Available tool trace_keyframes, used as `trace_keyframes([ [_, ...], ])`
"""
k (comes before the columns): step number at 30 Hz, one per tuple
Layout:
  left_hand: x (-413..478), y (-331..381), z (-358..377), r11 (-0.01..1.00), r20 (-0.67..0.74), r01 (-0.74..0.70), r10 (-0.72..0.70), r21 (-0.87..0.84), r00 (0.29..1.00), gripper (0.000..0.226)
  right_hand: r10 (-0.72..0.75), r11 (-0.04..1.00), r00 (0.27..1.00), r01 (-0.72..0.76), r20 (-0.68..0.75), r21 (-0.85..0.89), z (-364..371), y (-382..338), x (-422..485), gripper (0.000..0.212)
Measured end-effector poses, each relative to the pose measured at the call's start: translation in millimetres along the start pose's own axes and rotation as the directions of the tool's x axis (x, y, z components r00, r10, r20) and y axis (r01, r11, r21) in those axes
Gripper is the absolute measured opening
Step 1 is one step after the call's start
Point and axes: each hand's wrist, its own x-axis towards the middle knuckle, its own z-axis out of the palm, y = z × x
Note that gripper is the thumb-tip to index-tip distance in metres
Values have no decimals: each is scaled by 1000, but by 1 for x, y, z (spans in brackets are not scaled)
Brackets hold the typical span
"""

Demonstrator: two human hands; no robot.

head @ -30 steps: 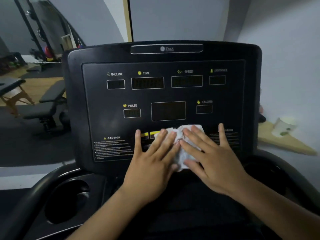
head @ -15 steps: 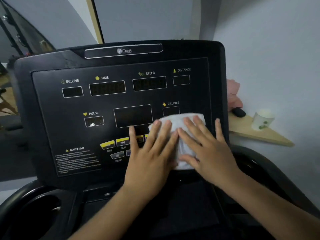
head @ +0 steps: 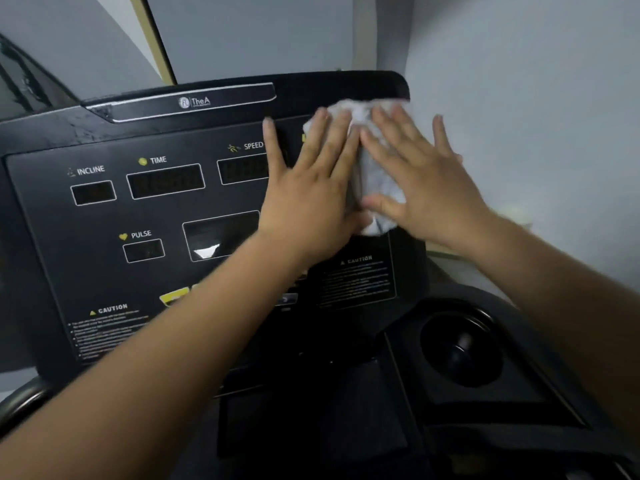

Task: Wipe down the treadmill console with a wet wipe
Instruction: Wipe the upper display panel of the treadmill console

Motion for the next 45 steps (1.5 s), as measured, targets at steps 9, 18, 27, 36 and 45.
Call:
trace_keyframes([
  [9,-109,57,34,988,34,-109,113,-106,993,69,-256,965,966,258,-45,52,50,-16,-122,68],
  [18,45,-3,-13,999,48,13,-15,51,999,111,-86,992,991,95,-106,83,4,39,34,78],
  [27,-98,73,34,988,42,-63,70,-141,997,99,-213,977,977,214,-26,15,64,-8,-126,72],
  [36,-83,36,29,997,48,22,-19,-68,999,107,-196,963,978,205,65,-174,33,-21,-81,75],
  [45,-161,3,37,976,81,182,-173,-118,982,97,-450,838,861,499,237,-220,30,-79,-62,83],
])
